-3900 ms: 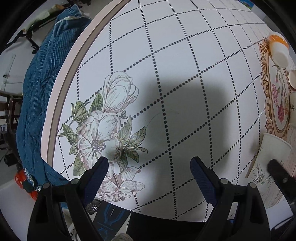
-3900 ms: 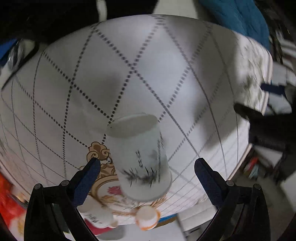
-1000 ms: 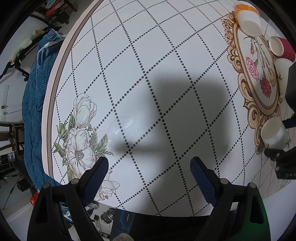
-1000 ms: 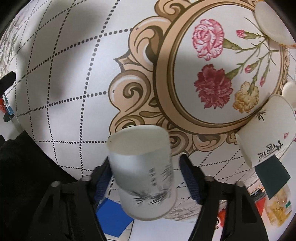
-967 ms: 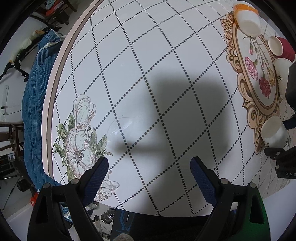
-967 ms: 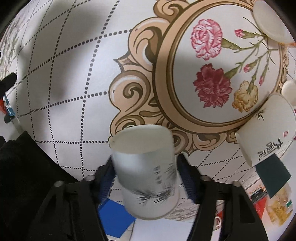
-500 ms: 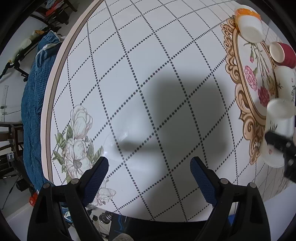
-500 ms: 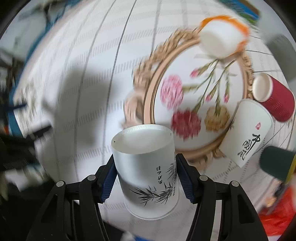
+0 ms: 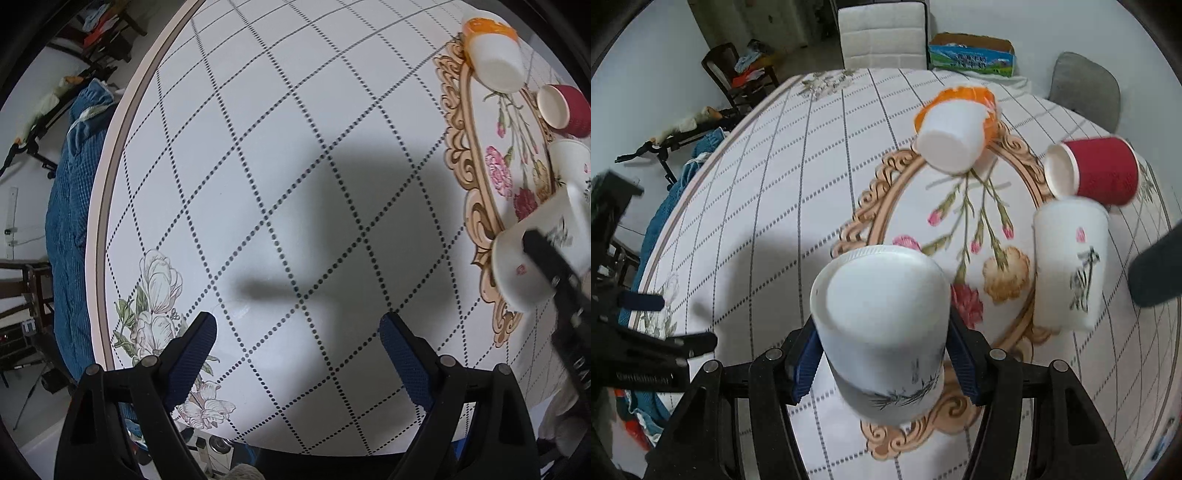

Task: Flip cup upside down
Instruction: 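Lower the cup rim-down onto the floral mat and open the right gripper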

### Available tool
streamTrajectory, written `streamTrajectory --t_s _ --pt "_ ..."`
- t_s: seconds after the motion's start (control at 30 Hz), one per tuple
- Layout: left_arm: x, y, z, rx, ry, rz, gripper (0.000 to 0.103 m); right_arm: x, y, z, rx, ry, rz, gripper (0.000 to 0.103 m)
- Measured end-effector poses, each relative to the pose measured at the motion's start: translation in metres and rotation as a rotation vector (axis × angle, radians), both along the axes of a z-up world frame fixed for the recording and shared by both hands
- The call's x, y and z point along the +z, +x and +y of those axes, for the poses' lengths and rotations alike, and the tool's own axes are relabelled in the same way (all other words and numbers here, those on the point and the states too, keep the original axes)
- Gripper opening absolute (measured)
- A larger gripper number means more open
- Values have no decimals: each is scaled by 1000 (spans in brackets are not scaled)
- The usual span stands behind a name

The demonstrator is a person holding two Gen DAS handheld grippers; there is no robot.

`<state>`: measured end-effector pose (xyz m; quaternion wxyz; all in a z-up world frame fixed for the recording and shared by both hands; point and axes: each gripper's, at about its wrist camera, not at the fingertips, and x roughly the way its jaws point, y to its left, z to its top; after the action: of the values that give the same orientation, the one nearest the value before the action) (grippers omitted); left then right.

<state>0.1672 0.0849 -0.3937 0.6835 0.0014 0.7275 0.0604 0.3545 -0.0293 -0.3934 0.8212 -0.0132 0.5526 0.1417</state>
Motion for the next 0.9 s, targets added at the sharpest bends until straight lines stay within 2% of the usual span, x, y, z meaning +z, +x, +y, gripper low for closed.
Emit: streamTrajectory --t_s 0.17,0.2,0.23,0.3,0.37,0.5,0.7,0.9 --pt "9 -4 -8 -40 -11 -28 90 -20 -14 4 -47 -21 58 66" --pt "10 -4 -10 -44 -16 -33 90 -19 -16 2 -61 -22 69 72" --pt "13 -5 -12 -51 -15 -43 90 -17 -18 -1 -77 -20 81 83" --pt "21 -7 -15 -62 -16 -66 96 -11 -21 -7 -96 -9 100 95" --pt "32 -9 -19 -78 -14 -89 98 -2 -30 -15 -118 7 122 95" --pt "59 -19 -28 -118 -20 -153 98 27 -61 -40 -216 -16 103 95" --pt "102 -38 -41 -130 -38 -235 98 73 -104 -77 -382 -96 58 96" --pt "146 -56 -55 -120 -46 -319 98 120 -140 -100 -407 -112 5 96"
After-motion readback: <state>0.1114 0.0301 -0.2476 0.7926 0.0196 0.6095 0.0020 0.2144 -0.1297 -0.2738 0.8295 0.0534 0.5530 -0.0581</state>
